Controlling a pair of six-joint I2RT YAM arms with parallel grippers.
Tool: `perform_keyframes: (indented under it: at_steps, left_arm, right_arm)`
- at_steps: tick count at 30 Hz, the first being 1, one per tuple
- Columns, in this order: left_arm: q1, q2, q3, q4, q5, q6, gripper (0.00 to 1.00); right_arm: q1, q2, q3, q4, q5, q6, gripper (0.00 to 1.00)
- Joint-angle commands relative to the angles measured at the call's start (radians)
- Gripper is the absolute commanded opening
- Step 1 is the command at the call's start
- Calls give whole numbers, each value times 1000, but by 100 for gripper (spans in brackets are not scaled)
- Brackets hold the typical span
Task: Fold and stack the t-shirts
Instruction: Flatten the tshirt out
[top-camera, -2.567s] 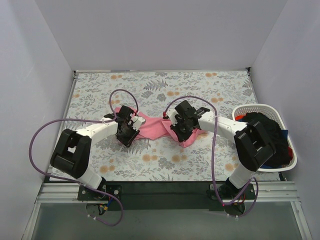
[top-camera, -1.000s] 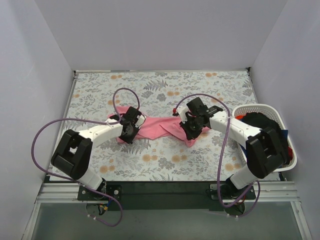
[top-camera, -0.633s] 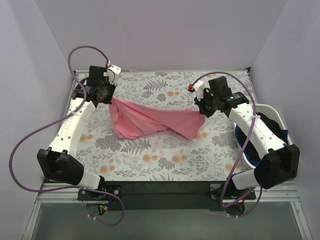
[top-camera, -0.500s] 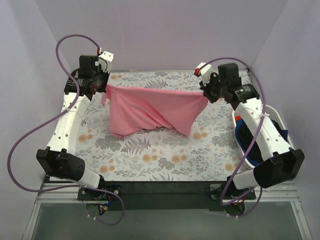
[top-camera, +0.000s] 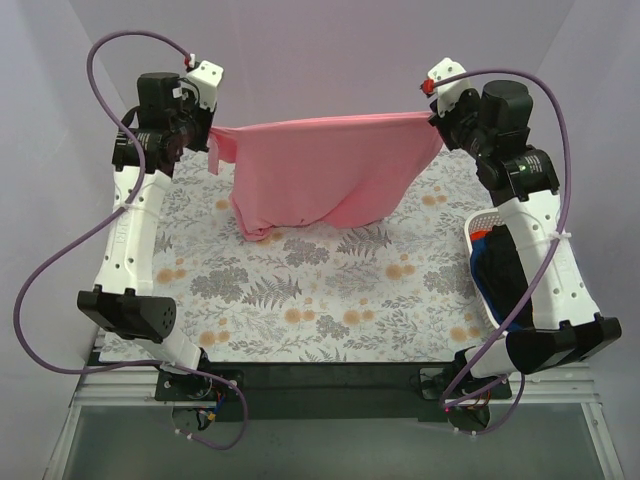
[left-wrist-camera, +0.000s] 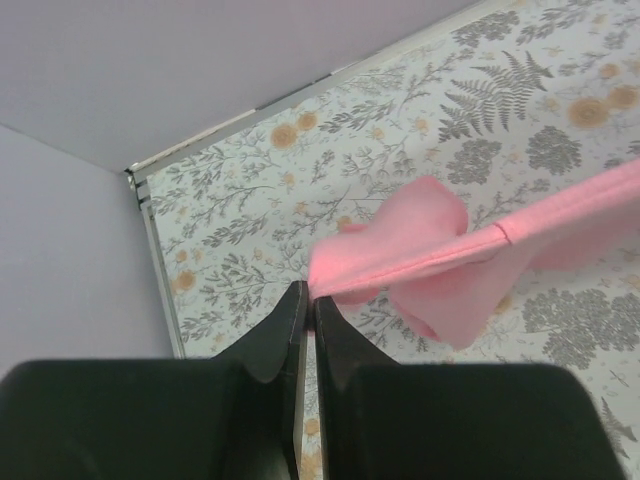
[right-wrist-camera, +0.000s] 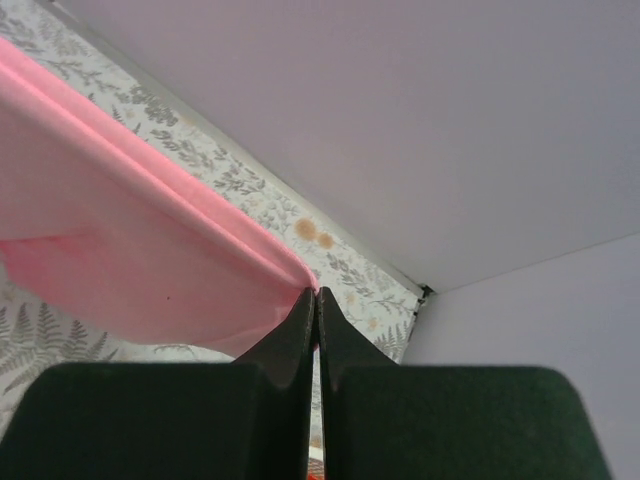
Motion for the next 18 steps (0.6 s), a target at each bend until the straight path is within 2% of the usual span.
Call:
perform_keyframes:
  at_steps: [1,7,10,11,13,14,16,18]
  left_arm:
    - [-3,-24,59,-121,80,29,0]
    - [-23,-36,54,-205,34,-98,0]
    - [-84,-41,81,-232,-37,-160,0]
    - [-134,-44,96,-251,-34,-193,0]
    - [-184,-56,111,-273,0,-232,0]
    - [-208,-62,119,-285,109,-268,0]
    - [-213,-70,120,-288,205,-302,0]
    - [-214,-59,136,-281,210,-324,0]
  right_arm:
    - [-20,-6,85,107,128,-36,1]
    - [-22,1,114,182,217,-59,1]
    - [-22,9,137,236,269,-75,1]
    - [-22,21,149,246,279,-80,1]
    - [-22,38,198,260,293,-85,1]
    - [-22,55,220,260,293,-86,1]
    - [-20,69,254,260,285,-86,1]
    - [-22,84,284,270,288,-92,1]
